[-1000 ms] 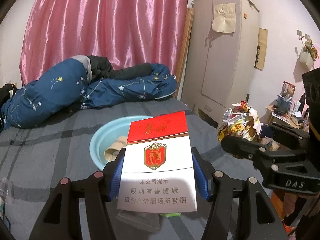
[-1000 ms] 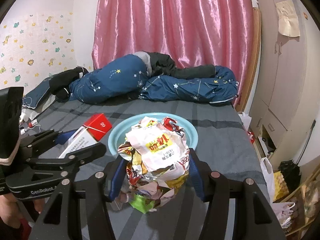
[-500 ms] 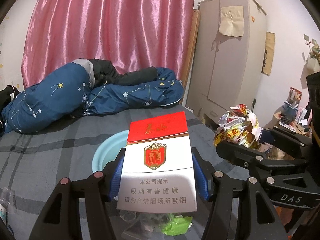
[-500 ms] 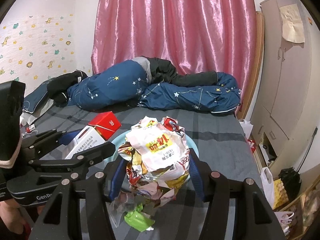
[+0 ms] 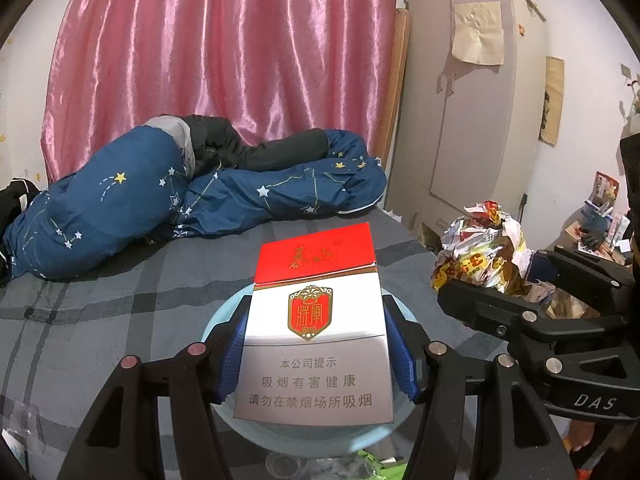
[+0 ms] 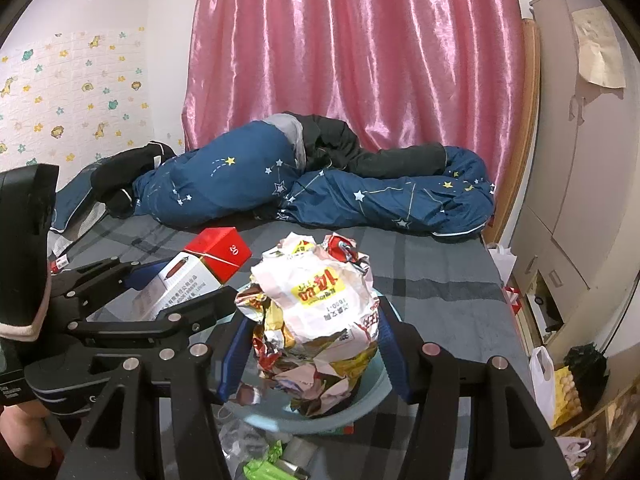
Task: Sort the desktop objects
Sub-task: 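Lower the wrapper over the basin with the right gripper while the left gripper lowers the cigarette pack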
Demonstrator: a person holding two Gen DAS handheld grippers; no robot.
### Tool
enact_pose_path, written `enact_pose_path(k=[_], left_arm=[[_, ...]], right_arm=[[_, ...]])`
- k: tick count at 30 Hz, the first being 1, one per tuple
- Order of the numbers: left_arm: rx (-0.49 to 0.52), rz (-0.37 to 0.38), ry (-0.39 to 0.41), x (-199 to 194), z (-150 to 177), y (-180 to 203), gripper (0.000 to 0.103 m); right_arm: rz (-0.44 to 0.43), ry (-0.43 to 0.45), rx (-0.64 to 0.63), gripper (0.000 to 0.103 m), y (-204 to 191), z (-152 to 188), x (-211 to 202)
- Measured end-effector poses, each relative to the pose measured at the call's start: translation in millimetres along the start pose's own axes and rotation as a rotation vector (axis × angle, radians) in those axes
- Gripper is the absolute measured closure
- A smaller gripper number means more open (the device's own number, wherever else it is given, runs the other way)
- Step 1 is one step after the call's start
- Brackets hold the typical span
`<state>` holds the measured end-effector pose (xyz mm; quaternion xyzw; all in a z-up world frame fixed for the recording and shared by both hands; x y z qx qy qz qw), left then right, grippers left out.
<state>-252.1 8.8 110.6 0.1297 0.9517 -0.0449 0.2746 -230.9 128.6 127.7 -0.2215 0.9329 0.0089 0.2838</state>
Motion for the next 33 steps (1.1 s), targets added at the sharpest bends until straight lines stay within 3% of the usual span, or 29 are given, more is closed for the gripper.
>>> enact_pose_path(k=[13,33], left_arm=[[-0.010,0.007,-0.067,57.7,-9.4,-26.4,0.038],[-0.048,0.025,-0.216,149.5,23.0,-51.6,0.038]], right_arm=[[-0.016,-0.053,0.024,0.041,15.6,-16.3,65.8],[0.010,-0.160,0.051,0.041,41.4,-1.1,166.1]])
Point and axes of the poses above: each gripper's, at about its wrist camera, not at the fingertips, and x roughly the way its jaws point, y to its right, z to its underside, the point moved 7 cm from there along x, roughly the way its jaws point, and after that the axes turned 6 degrees about x, right-handed, at the moved point
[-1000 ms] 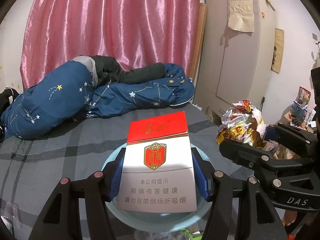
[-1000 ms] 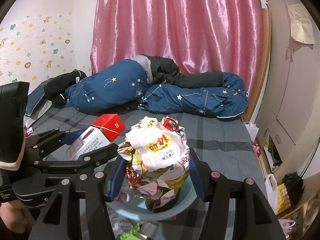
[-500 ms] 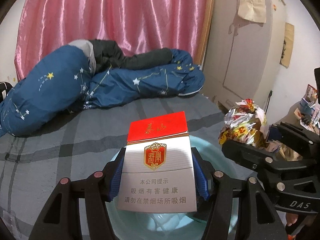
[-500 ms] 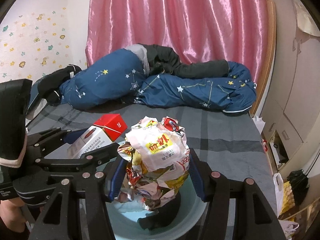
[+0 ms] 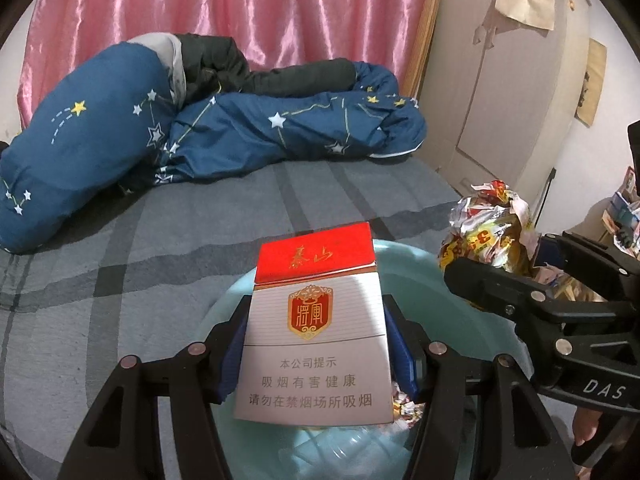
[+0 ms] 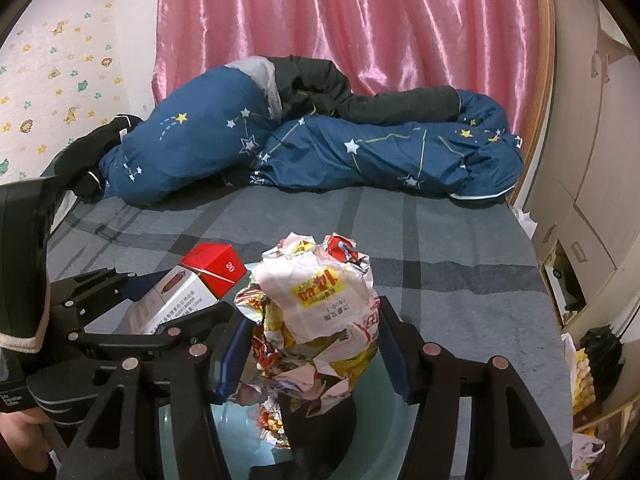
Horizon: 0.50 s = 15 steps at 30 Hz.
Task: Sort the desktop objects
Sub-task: 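Lower the wrapper over the basin with the right gripper while the left gripper lowers the cigarette pack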
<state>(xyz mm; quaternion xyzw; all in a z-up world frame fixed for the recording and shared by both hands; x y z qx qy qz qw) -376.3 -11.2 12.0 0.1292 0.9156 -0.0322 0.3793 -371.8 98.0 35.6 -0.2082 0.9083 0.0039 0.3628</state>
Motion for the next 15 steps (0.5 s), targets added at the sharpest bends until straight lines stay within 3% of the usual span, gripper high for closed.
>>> enact_pose_path(k=[15], left_arm=[[-0.001,-0.002,-0.105,44.6,13.6,-8.9,0.038]], right_arm=[[0.000,-0.070,0.007,0.040,8.9,8.6,46.2]])
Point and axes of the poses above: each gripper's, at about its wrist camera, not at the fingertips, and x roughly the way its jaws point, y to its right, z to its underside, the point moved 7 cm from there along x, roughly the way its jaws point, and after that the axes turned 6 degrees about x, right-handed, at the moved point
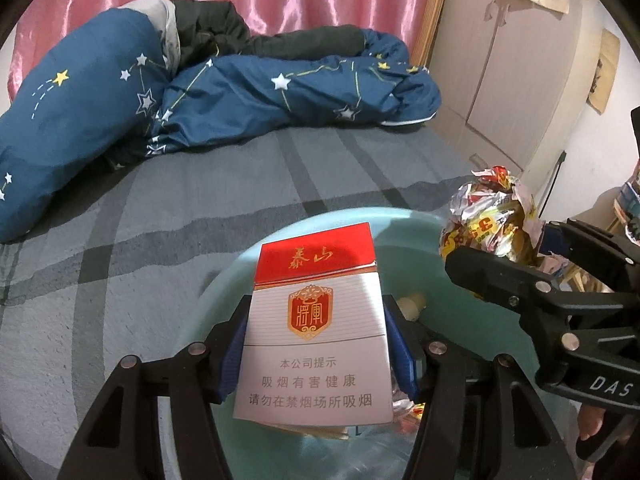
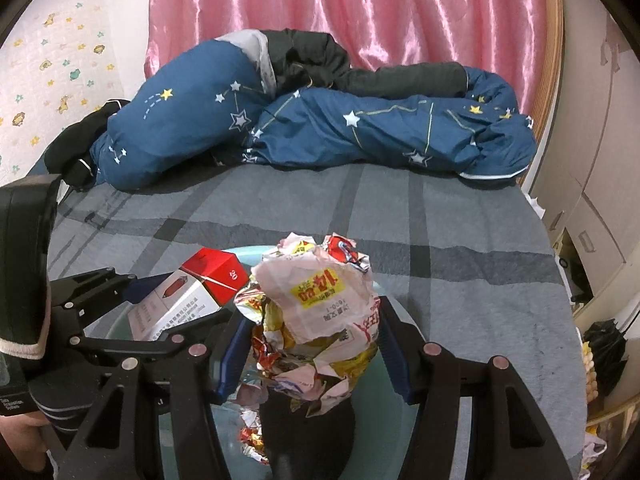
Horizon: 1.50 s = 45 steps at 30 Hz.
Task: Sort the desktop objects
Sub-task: 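Lower the wrapper over the basin with the right gripper while the left gripper lowers the cigarette pack, then release the wrapper into the basin with the right gripper while the left gripper drops the cigarette pack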
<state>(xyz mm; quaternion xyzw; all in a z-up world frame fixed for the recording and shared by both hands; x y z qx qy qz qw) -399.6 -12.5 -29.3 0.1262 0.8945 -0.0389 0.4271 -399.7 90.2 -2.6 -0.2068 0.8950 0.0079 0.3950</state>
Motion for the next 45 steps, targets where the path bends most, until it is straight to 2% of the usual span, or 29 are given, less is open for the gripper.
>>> enact_pose_path(k=[8,10,11,12,13,15,20,28,36,45], left_arm=[[0.004,-0.012,-0.025,2.7,-0.4,-0.2,0.037],[0.000,-0.007,-0.031,3.2,0.8,0.1,0.036],[-0.005,-0.003,-0.033,3.1,1.7,0.0,0.026],[-0.007,-0.004,-0.037,3.6,2.8,0.1,0.009],[-0.009,-0.009,-0.041,3.7,4.3,0.0,0.004],[-0.003,-0.009,-0.040,2.0,7.0,1.5,0.000],[0.007,-0.066,-0.031,-7.7,10.8,-0.1,0.000],[-0.005,-0.087,-0.009,-39.7,16.3,-3.5,0.000],[0.000,-0.100,0.015,-82.4,23.4,4.4,0.000],[-0.011,-0.127,0.050,-128.6,46.0,9.4,0.000]], right_arm=[[-0.030,-0.030,0.019,0.038,-1.0,1.1,7.6],[-0.033,-0.034,0.021,0.033,-2.3,0.5,7.2],[-0.032,-0.036,0.023,0.030,-2.4,0.3,6.9],[-0.033,-0.037,0.024,0.022,-2.1,-0.1,7.1],[-0.032,-0.035,0.027,0.010,-2.0,-0.6,6.3],[-0.019,-0.021,0.042,0.000,0.1,-2.2,3.0],[-0.002,-0.027,0.065,0.000,3.1,-2.7,-4.0],[0.012,-0.014,0.050,0.000,-1.1,-1.4,-31.0],[0.038,0.024,0.026,0.000,-9.5,-0.2,-77.8],[0.056,0.052,0.030,0.000,-19.2,12.3,-123.6]])
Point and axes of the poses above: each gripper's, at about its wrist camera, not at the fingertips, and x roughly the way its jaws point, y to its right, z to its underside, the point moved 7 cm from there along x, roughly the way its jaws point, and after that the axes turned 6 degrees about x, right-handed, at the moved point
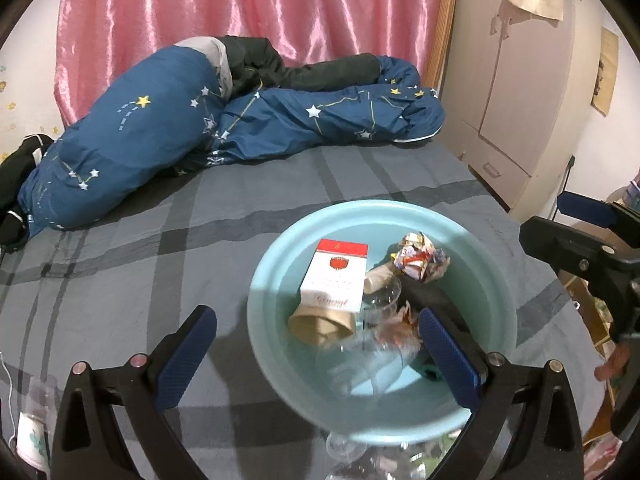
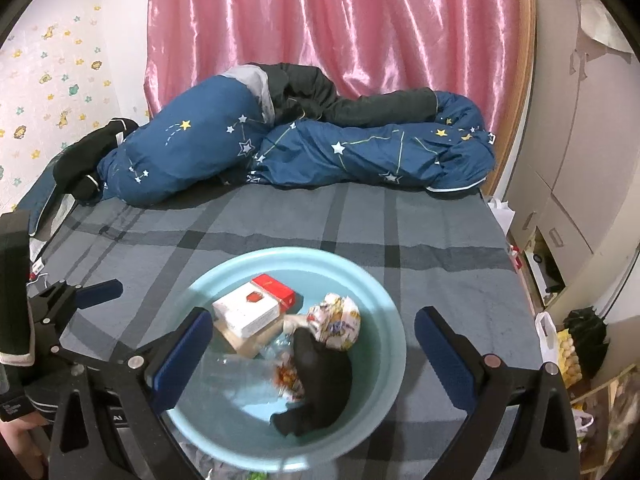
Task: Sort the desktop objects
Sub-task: 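Release the wrapper into the basin with the right gripper while the left gripper drops the cigarette pack, then withdraw both grippers from the basin toward the remaining items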
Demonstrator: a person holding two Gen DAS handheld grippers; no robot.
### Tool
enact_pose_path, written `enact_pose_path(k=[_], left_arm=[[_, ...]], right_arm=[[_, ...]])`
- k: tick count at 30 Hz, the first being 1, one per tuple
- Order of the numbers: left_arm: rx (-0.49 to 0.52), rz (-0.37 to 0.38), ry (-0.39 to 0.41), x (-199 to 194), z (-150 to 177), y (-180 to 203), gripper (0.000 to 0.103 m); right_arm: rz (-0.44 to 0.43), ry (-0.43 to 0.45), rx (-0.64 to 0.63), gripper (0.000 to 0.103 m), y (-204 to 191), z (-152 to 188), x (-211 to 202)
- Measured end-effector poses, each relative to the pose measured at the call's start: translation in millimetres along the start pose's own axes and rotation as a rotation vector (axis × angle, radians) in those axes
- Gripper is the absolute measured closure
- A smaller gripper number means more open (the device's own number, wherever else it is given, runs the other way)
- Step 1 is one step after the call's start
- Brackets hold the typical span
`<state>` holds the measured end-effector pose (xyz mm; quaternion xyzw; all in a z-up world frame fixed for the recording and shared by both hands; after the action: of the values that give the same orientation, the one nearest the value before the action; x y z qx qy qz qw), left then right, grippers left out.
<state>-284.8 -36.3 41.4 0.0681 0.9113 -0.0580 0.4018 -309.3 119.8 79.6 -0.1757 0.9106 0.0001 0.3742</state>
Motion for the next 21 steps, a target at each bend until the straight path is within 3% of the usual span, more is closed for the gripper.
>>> enact_pose_path(k=[21], left_arm=[[0.001,0.017,0.012,-30.7,61.7,29.9,0.000]], right_arm=[[0.042,-0.009,-0.011,0.000,6.5,62.1,-47.6]])
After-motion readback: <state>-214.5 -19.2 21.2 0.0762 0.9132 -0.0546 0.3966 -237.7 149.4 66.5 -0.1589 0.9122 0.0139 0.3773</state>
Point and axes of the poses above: each gripper's, at about its wrist camera, not at the fingertips, and x roughly the way its jaws point, y to its right, z to its underside, the point moved 7 cm from there along x, roughly the way its jaws point, and after that the axes turned 6 degrees about x, right-handed, at the moved point
